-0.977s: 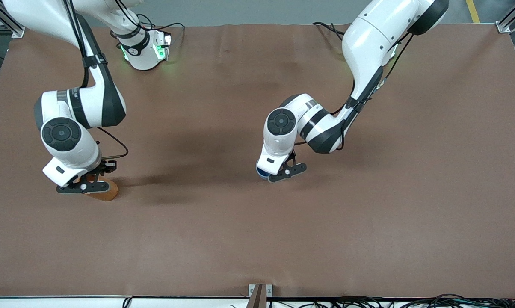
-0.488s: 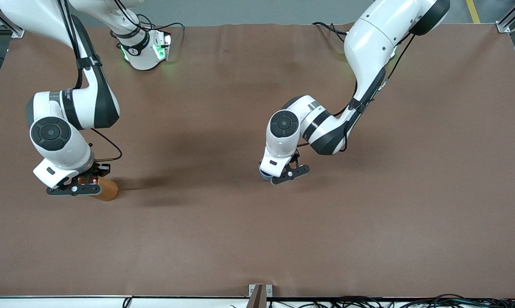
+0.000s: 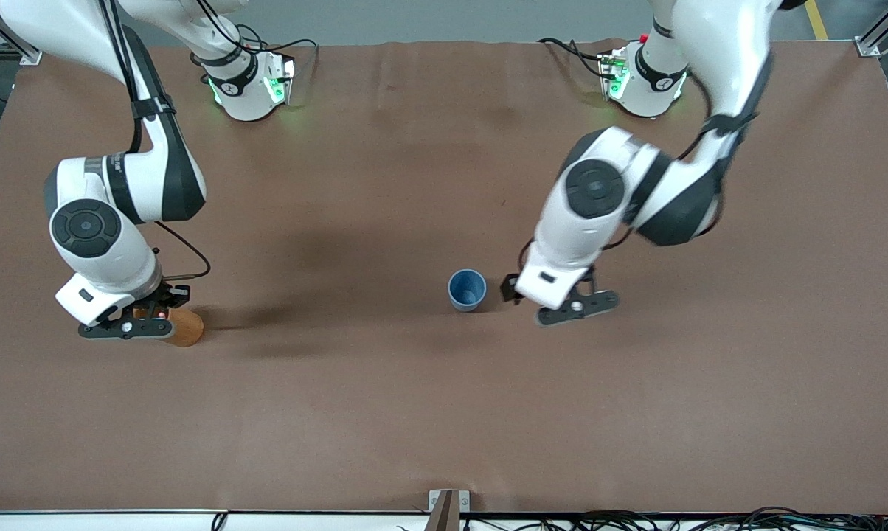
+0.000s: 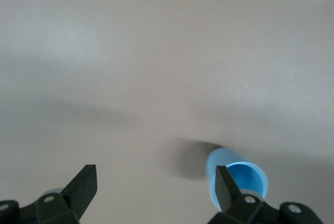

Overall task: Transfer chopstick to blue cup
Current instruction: 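Slide the blue cup toward the table middle while the right gripper grasps the chopstick, then open the left gripper and raise it away from the blue cup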

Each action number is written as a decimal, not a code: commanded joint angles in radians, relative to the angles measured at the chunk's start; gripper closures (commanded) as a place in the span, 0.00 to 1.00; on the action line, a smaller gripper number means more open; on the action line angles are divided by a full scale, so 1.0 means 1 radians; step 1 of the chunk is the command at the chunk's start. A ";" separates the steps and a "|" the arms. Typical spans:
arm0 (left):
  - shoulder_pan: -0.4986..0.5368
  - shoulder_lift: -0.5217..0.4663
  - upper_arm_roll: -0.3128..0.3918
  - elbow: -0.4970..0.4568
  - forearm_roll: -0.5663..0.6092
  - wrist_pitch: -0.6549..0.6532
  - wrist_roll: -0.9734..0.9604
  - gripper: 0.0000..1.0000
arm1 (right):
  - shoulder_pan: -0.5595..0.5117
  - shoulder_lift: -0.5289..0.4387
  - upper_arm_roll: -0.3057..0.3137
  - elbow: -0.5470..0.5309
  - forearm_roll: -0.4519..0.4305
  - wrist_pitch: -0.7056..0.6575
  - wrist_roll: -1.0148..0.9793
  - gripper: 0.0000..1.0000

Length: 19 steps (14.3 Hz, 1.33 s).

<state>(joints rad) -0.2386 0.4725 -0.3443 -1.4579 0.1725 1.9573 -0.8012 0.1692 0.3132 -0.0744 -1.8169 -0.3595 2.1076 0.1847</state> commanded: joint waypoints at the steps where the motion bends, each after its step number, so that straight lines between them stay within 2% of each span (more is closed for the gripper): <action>1: 0.059 -0.129 0.051 -0.062 -0.076 -0.072 0.216 0.00 | -0.014 -0.006 0.013 -0.010 -0.022 0.018 0.022 0.84; 3: 0.058 -0.196 0.160 -0.064 -0.155 -0.138 0.408 0.00 | -0.016 -0.005 0.013 -0.004 -0.022 0.017 0.022 0.94; 5: 0.059 -0.256 0.253 -0.064 -0.195 -0.220 0.596 0.00 | -0.019 -0.002 0.013 -0.001 -0.022 0.017 0.022 0.93; 7: 0.064 -0.320 0.315 -0.064 -0.199 -0.294 0.748 0.00 | -0.019 0.000 0.013 0.001 -0.022 0.017 0.022 0.90; 9: 0.110 -0.394 0.321 -0.062 -0.197 -0.359 0.833 0.00 | -0.017 0.007 0.013 0.004 -0.019 0.018 0.024 0.83; 13: 0.127 -0.514 0.311 -0.048 -0.191 -0.478 0.866 0.00 | -0.017 0.020 0.013 0.022 -0.016 0.018 0.022 0.83; 16: 0.125 -0.529 0.291 -0.050 -0.192 -0.494 0.852 0.00 | -0.016 0.035 0.013 0.037 -0.015 0.018 0.022 0.83; 19: 0.099 -0.531 0.323 -0.053 -0.194 -0.494 0.853 0.00 | -0.016 0.047 0.013 0.051 -0.015 0.020 0.022 0.83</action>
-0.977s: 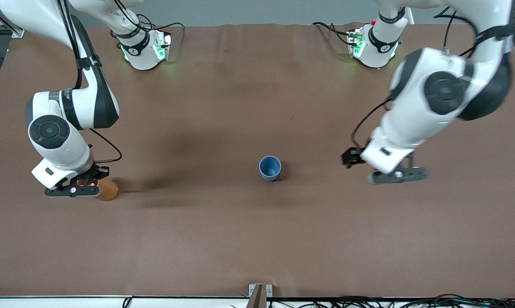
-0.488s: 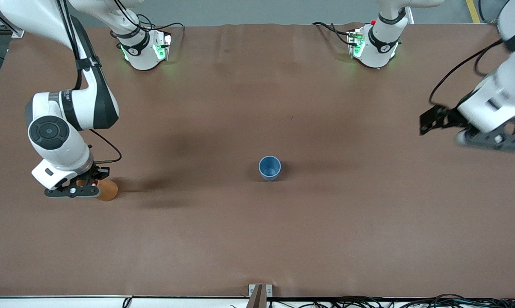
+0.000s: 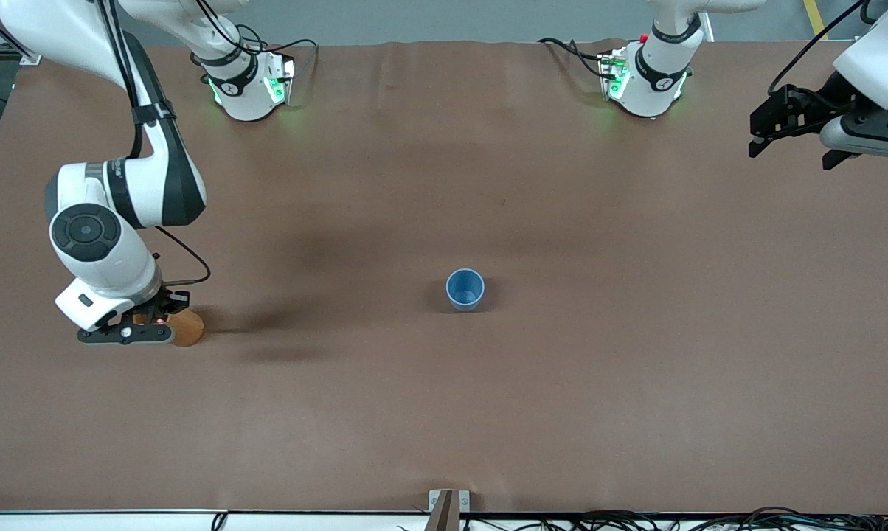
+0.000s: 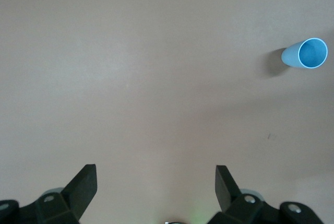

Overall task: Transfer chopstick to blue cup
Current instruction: 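Open the left gripper and raise it away from the blue cup, then pull the pink chopstick up out of the wooden cup with the right gripper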

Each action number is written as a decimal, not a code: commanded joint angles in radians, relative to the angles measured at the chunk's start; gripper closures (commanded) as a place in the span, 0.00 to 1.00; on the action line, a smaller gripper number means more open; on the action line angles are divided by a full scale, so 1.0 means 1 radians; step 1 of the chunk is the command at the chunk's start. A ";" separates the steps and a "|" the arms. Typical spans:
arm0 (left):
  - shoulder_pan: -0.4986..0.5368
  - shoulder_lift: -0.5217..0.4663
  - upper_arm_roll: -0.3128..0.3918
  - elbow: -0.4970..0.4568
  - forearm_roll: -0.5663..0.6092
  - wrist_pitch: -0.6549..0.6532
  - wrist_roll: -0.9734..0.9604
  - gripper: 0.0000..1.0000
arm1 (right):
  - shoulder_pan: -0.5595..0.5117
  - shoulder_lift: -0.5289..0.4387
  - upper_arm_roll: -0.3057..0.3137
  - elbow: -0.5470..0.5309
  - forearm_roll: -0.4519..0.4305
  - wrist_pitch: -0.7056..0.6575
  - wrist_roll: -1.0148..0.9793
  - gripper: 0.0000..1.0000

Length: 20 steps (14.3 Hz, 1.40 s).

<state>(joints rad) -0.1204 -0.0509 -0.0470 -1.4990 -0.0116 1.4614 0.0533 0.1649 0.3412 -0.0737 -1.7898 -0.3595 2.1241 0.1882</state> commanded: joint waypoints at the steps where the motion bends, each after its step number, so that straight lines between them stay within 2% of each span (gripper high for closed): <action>1: -0.036 -0.009 0.041 -0.014 -0.008 0.002 -0.003 0.00 | -0.011 0.021 0.014 0.026 -0.015 0.005 0.019 0.83; 3: -0.028 -0.009 0.042 -0.012 -0.010 0.002 -0.003 0.00 | -0.011 0.025 0.014 0.026 -0.015 0.010 0.019 0.85; 5: -0.012 -0.009 0.036 -0.010 -0.013 0.002 -0.001 0.00 | -0.011 0.025 0.014 0.035 -0.012 0.008 0.020 0.96; 6: -0.010 -0.009 0.036 -0.010 -0.013 0.002 -0.001 0.00 | -0.010 0.025 0.014 0.041 -0.012 0.001 0.020 0.98; 9: -0.007 -0.009 0.035 -0.010 -0.013 0.002 0.002 0.00 | -0.011 0.012 0.014 0.076 -0.012 -0.036 0.008 0.99; 12: -0.005 -0.009 0.035 -0.010 -0.013 0.002 -0.001 0.00 | -0.004 -0.065 0.020 0.142 -0.003 -0.218 0.007 0.99; 15: -0.002 -0.009 0.036 -0.010 -0.013 0.002 0.002 0.00 | 0.018 -0.137 0.023 0.237 0.072 -0.404 0.004 0.99; 18: -0.004 -0.007 0.038 -0.006 -0.013 0.002 0.000 0.00 | 0.057 -0.140 0.023 0.377 0.148 -0.587 0.014 0.99; 20: -0.001 -0.007 0.039 -0.004 -0.013 0.002 0.007 0.00 | 0.084 -0.140 0.022 0.415 0.169 -0.602 0.017 0.99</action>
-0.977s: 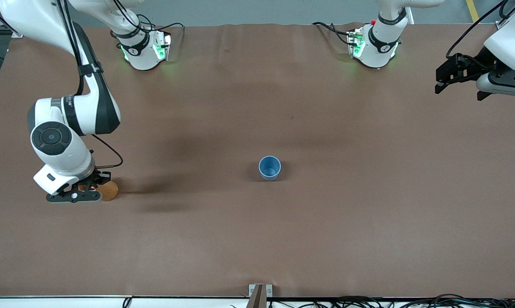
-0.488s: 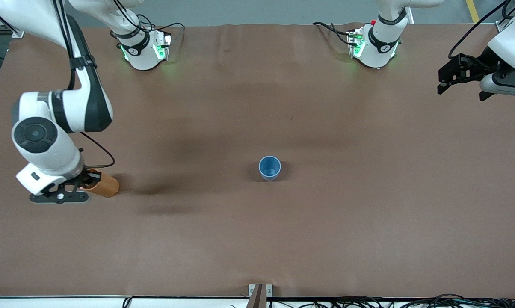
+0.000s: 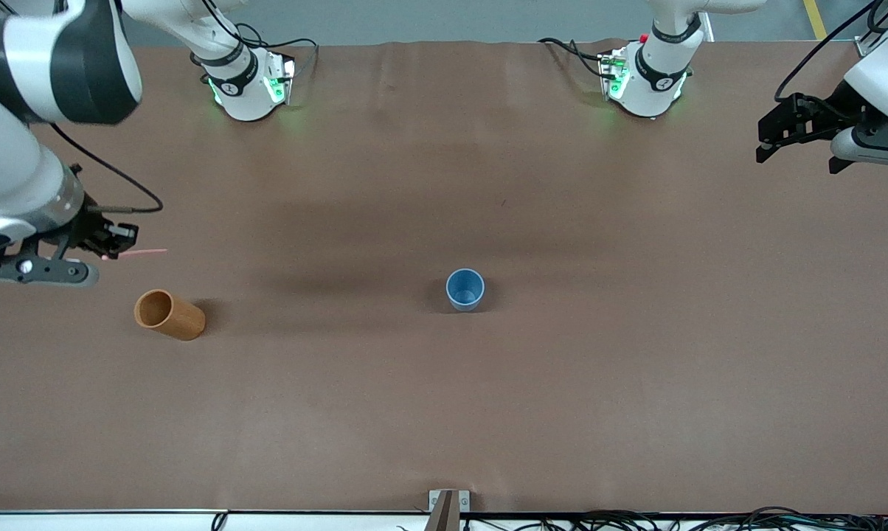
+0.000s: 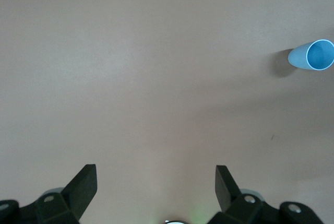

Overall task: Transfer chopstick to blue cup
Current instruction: 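Pull the pink chopstick up out of the wooden cup with the right gripper, then carry the pink chopstick over the blue cup with the right gripper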

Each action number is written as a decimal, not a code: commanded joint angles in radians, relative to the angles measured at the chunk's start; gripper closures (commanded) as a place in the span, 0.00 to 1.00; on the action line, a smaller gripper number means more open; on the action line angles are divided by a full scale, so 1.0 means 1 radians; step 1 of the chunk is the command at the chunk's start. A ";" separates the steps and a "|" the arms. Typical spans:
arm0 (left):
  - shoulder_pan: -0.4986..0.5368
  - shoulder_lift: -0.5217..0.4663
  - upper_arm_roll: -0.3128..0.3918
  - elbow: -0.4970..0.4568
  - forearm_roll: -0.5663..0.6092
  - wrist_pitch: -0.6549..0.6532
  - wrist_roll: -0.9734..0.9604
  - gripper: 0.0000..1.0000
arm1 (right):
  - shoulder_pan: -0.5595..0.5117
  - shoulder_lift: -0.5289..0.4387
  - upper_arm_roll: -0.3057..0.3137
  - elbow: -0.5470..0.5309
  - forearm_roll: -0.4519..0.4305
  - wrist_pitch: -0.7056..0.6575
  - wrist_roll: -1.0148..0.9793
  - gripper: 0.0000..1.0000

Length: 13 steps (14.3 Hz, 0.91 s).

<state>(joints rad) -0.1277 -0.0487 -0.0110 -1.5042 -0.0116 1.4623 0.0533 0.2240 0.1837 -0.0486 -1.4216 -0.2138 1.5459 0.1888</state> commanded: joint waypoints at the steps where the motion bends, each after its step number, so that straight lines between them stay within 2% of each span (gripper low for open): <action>1: 0.007 -0.008 0.003 0.001 -0.013 0.001 0.005 0.00 | 0.026 0.017 -0.004 0.047 0.039 -0.023 0.020 0.99; 3: 0.007 -0.007 0.003 -0.001 -0.013 0.001 0.005 0.00 | 0.028 0.017 -0.002 0.062 0.109 -0.020 0.059 0.99; 6: 0.005 -0.007 0.002 0.002 -0.013 0.001 0.002 0.00 | 0.055 0.017 0.006 0.119 0.152 -0.020 0.077 0.99; 8: 0.007 -0.007 0.003 0.001 -0.013 0.001 0.002 0.00 | 0.086 0.017 0.007 0.128 0.215 -0.006 0.153 0.99; 11: 0.007 -0.007 0.003 -0.001 -0.013 0.001 0.007 0.00 | 0.196 0.025 0.003 0.135 0.223 0.092 0.326 0.99; 13: 0.007 -0.007 0.003 -0.001 -0.013 0.001 0.007 0.00 | 0.247 0.051 0.003 0.135 0.228 0.231 0.420 0.99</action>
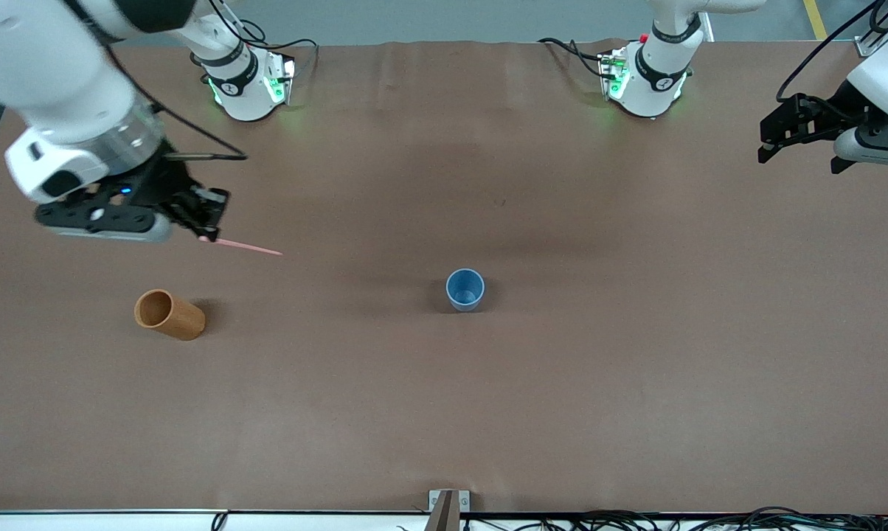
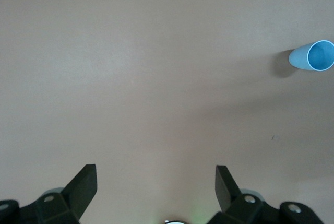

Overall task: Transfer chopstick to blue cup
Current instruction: 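Carry the pink chopstick over the blue cup with the right gripper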

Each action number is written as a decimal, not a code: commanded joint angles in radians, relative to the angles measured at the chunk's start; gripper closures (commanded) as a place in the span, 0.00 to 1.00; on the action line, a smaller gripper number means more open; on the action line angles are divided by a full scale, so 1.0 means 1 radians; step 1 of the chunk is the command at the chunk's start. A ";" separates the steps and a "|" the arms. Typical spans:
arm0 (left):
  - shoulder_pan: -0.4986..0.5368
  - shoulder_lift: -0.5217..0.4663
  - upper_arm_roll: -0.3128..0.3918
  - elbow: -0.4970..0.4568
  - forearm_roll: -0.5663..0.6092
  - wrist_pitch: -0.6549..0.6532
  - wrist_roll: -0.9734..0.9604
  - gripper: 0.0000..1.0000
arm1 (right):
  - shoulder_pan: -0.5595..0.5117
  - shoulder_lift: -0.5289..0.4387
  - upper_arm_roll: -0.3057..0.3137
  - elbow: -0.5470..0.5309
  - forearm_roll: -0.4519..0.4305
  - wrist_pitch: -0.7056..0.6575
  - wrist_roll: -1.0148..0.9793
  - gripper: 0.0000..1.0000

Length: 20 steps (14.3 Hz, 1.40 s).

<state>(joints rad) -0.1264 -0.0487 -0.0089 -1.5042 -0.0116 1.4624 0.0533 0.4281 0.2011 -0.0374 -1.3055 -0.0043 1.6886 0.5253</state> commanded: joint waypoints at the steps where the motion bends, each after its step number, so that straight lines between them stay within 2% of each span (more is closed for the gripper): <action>1: 0.005 -0.007 0.001 -0.001 -0.013 0.001 0.008 0.00 | 0.063 0.058 -0.009 0.017 0.020 0.136 0.120 0.99; 4: 0.005 -0.007 0.001 -0.001 -0.013 0.001 0.008 0.00 | 0.127 0.127 -0.010 0.022 0.017 0.294 0.250 0.99; 7: 0.007 -0.007 0.003 0.001 -0.013 0.001 0.011 0.00 | 0.161 0.191 -0.010 0.038 0.017 0.388 0.274 0.99; 17: 0.005 -0.003 0.004 -0.001 -0.013 0.001 0.014 0.00 | 0.279 0.218 -0.015 0.026 -0.019 0.385 0.288 0.99; 20: 0.005 -0.003 0.004 -0.001 -0.013 0.001 0.014 0.00 | 0.334 0.222 -0.013 -0.014 -0.103 0.390 0.359 0.99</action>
<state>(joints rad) -0.1258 -0.0485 -0.0067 -1.5043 -0.0116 1.4624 0.0545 0.7199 0.4181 -0.0385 -1.3004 -0.0474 2.0746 0.8217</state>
